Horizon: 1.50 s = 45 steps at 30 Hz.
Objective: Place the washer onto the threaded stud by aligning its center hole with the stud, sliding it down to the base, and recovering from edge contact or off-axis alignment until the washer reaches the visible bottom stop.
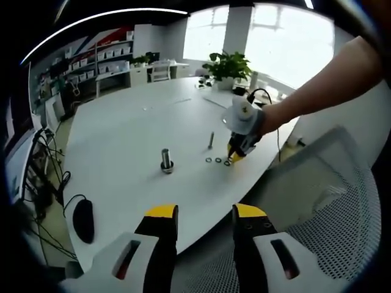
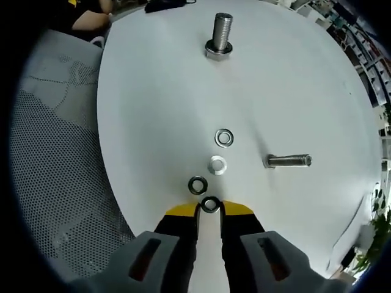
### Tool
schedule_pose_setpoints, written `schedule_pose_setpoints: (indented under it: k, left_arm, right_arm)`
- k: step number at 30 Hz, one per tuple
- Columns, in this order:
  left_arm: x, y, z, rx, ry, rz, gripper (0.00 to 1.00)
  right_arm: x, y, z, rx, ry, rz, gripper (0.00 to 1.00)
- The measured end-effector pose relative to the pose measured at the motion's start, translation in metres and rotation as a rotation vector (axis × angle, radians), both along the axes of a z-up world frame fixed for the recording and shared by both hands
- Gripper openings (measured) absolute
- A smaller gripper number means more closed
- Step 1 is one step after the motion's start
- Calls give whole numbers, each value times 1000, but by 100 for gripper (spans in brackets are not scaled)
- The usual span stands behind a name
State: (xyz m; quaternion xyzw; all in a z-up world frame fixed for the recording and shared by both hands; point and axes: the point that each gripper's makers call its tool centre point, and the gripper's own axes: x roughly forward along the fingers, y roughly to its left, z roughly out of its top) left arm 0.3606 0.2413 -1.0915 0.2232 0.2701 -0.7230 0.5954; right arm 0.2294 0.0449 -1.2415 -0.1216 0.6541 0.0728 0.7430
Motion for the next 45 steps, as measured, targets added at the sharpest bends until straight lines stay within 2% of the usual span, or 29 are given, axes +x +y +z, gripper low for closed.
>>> schedule_pose_setpoints:
  k: [2,4,5,8,10,12,18,28,30,34,36,43,45]
  left_arm:
    - [0,0,0,-1,0,2,34]
    - [0,0,1,-4,-2,4,34]
    - [1,0,1,-4,-3,6,34]
    - [1,0,1,-6,-5,9,34]
    - [2,0,1,-6,-5,9,34]
    - [2,0,1,-7,-6,9,34]
    - [1,0,3,-10,-7,6,34]
    - [-2,0,5,-6,-6,-6,34]
    - [-1,1,4,-4,-6,-6,34]
    - [-2,1,5,-5,-4,-5,34]
    - [-2,0,6,-6,-3,-6,34]
    - [-1,0,6,-7,-5,-4,34]
    - [-2,0,6,-8,-4,-5,34]
  right_arm:
    - [0,-1,-1,-20,9,-4,16]
    - [-1,3,6,-31,13,-28,16]
    - [0,-1,2,-33,13,-41,16]
    - [-2,0,4,-35,-4,-70,16]
    - [-2,-1,5,-29,-40,-110,15]
    - [1,-10,-6,-23,-79,-143,15]
    - [-3,-7,4,18,-158,-250,15]
    - [-8,-11,3,20,-170,-286,14]
    - [-5,-22,0,11,-183,-289,14]
    - [1,-19,21,14,-207,-308,14]
    - [6,-28,18,11,-213,-305,14]
    - [16,-39,44,-8,-253,-299,14]
    - [22,-41,47,-16,-269,-292,14]
